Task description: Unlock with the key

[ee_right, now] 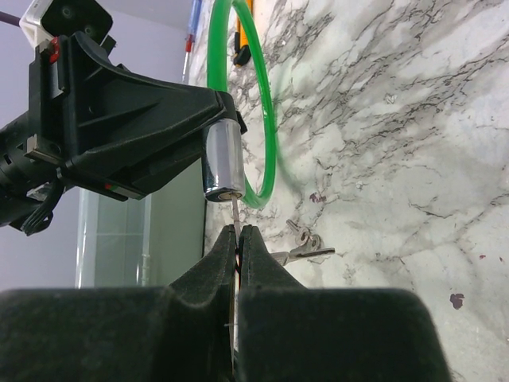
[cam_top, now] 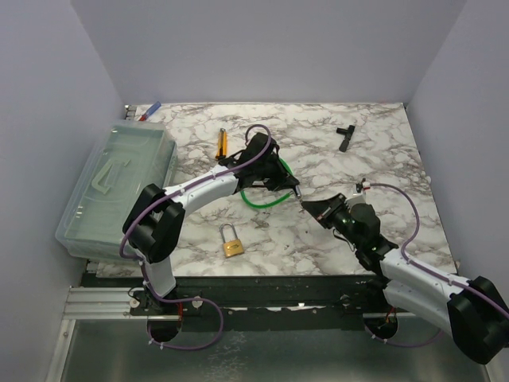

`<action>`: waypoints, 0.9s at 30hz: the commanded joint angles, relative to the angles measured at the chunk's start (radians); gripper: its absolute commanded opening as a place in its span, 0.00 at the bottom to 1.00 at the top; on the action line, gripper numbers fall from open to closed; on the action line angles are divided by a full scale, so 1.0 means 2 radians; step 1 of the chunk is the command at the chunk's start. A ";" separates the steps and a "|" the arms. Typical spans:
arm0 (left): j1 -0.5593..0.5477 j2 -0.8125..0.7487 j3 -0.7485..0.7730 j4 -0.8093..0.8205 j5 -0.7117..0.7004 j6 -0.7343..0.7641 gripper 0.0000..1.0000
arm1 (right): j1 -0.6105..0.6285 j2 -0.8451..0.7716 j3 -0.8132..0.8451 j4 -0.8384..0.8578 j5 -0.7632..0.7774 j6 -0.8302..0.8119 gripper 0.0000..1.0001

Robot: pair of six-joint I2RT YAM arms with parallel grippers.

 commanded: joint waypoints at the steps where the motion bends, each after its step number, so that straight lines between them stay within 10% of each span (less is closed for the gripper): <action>1: -0.004 -0.027 -0.010 0.008 0.023 0.001 0.00 | 0.002 0.003 0.024 0.028 0.005 -0.018 0.00; 27: -0.007 -0.032 -0.013 0.008 0.042 -0.002 0.00 | 0.002 0.023 0.047 0.048 0.012 -0.041 0.00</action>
